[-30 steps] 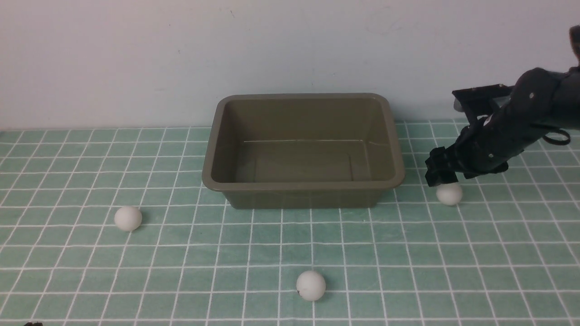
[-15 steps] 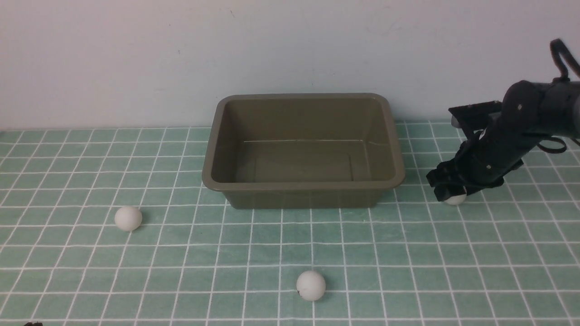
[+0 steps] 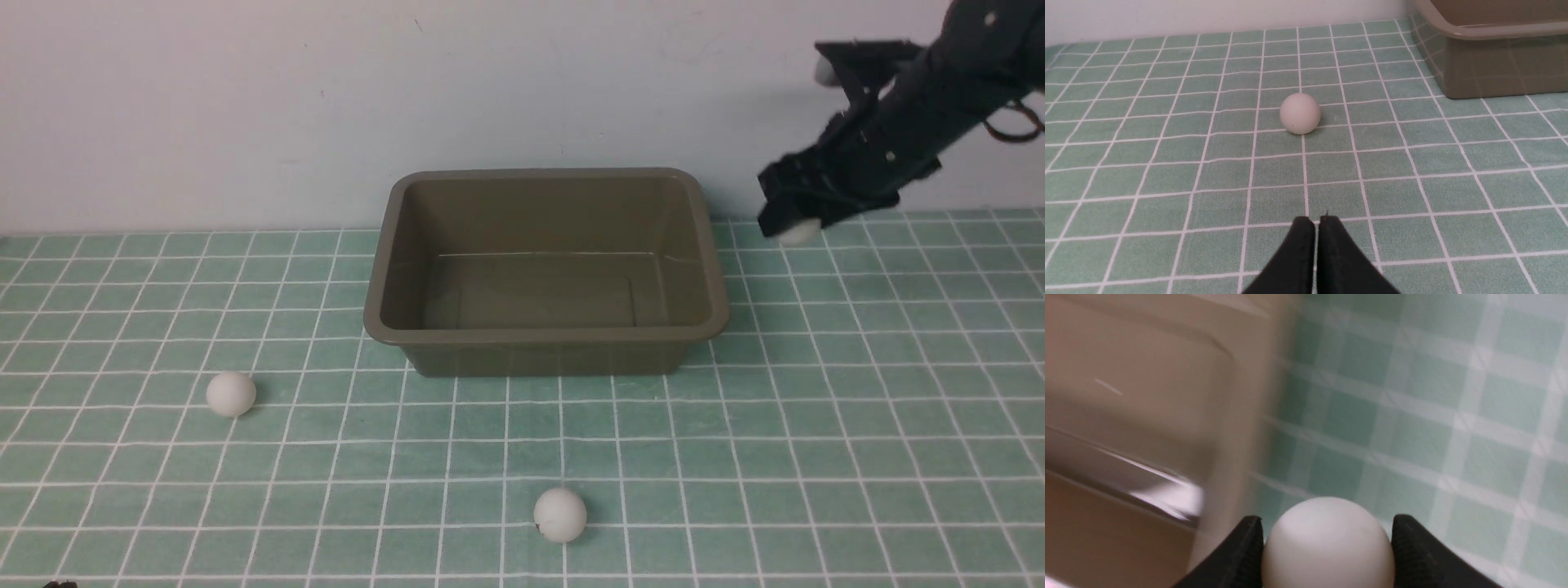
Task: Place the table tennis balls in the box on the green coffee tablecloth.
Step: 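Release the ping pong ball into the bin and lift the gripper away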
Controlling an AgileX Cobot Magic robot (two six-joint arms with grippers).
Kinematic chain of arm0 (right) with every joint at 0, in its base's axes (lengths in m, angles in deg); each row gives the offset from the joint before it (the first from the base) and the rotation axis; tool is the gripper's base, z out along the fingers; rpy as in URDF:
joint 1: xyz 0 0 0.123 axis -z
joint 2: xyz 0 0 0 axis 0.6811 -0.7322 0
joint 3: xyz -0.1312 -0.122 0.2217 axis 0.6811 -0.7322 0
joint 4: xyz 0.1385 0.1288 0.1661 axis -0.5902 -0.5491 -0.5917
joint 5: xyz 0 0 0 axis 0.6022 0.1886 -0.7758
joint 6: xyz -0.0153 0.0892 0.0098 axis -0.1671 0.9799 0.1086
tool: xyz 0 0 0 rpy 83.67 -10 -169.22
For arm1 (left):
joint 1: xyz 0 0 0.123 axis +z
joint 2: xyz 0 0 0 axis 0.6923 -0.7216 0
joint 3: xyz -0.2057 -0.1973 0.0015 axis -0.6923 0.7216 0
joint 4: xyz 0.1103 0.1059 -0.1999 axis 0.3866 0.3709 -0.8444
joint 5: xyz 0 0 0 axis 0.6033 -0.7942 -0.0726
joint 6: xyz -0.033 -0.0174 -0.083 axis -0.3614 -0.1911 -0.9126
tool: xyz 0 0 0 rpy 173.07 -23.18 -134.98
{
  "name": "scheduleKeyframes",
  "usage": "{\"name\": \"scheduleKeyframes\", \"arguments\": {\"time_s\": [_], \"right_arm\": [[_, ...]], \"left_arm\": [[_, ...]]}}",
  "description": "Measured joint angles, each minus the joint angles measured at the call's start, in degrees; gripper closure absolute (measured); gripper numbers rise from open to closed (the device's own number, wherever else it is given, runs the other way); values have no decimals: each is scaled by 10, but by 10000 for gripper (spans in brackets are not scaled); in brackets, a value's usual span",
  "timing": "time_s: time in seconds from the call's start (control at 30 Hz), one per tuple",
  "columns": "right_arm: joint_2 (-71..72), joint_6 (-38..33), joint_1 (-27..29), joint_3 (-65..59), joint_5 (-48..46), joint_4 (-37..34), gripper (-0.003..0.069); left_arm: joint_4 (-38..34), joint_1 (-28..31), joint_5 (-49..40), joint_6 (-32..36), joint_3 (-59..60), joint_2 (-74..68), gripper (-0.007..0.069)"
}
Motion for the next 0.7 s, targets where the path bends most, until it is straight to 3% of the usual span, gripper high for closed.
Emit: {"name": "scheduleKeyframes", "arguments": {"time_s": [0.17, 0.37, 0.53, 0.7], "right_arm": [[-18, -29, -58, 62, 2, -39, 297], [-75, -39, -128, 94, 19, -33, 297], [-112, -46, -147, 100, 36, -32, 296], [-126, -46, -146, 100, 47, -24, 212]], "left_arm": [[0, 0, 0, 0, 0, 0, 629], [0, 0, 0, 0, 0, 0, 629], [0, 0, 0, 0, 0, 0, 629], [0, 0, 0, 0, 0, 0, 629]]}}
